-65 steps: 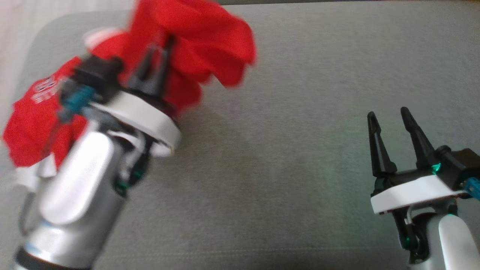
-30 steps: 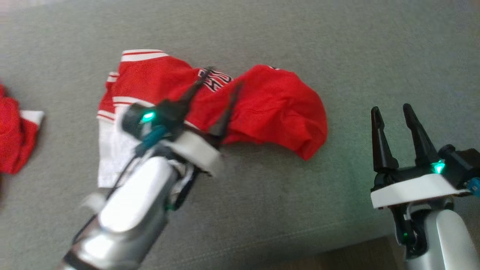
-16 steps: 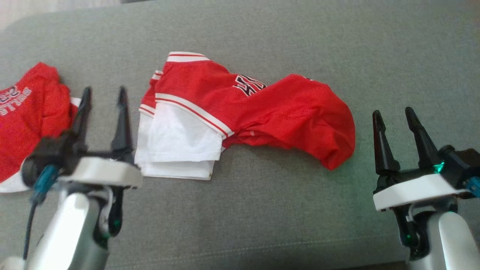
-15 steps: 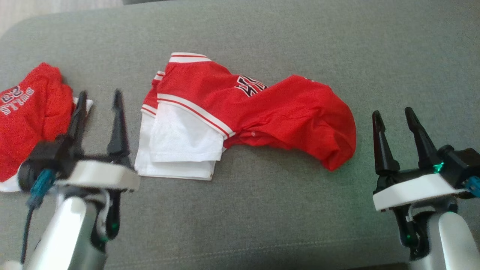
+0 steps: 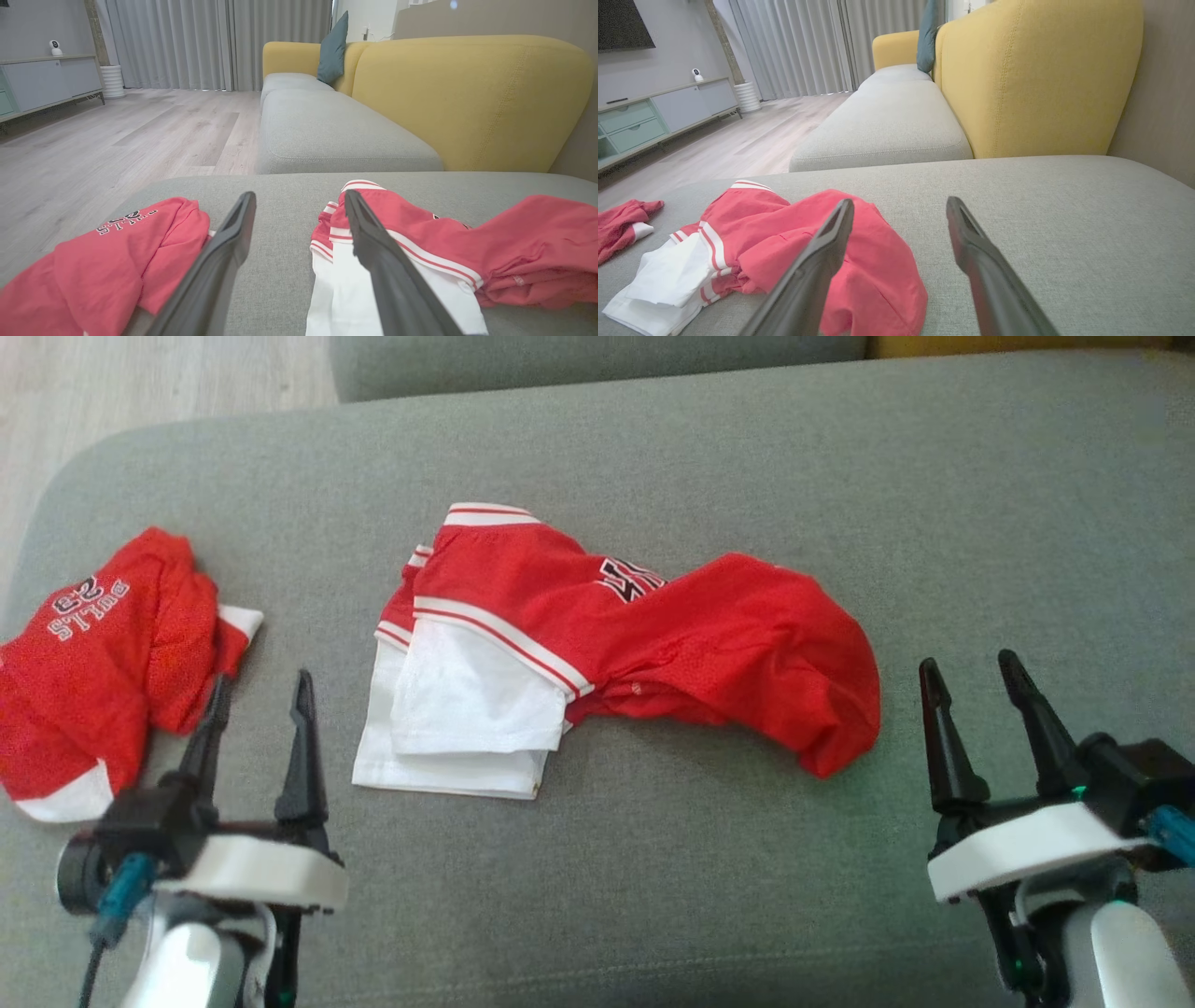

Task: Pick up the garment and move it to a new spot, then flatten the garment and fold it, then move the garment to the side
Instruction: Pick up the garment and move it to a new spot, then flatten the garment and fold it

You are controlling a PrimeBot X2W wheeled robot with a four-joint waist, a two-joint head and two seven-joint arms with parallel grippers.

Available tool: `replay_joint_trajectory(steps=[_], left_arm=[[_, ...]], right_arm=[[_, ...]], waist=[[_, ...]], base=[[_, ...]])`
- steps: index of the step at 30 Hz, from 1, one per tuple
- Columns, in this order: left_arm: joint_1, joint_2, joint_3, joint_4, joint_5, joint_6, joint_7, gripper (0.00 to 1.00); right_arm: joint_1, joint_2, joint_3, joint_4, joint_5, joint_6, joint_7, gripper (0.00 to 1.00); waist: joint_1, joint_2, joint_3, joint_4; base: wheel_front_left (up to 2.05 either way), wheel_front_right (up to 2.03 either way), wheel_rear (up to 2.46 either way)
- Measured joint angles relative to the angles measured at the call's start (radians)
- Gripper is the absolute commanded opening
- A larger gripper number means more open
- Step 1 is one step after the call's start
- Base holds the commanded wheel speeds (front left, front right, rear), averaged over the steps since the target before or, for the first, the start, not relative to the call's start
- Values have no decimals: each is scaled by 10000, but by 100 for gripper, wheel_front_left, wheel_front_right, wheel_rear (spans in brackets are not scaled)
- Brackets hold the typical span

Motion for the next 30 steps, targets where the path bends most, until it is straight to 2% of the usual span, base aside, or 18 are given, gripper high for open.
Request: replay_joint_trajectory(steps=[9,30], left_arm=[[693,-82,19,-61,182,-86,0,100],[692,-92,-50,104,324,-157,0,100]], right_arm=[[528,2,52,-86,15,0,130,100],[533,2,90,-211,13,0,261,100]], waist=[[0,0,-375,-105],[0,0,-283,-90]], base=[[0,0,0],[0,0,0]])
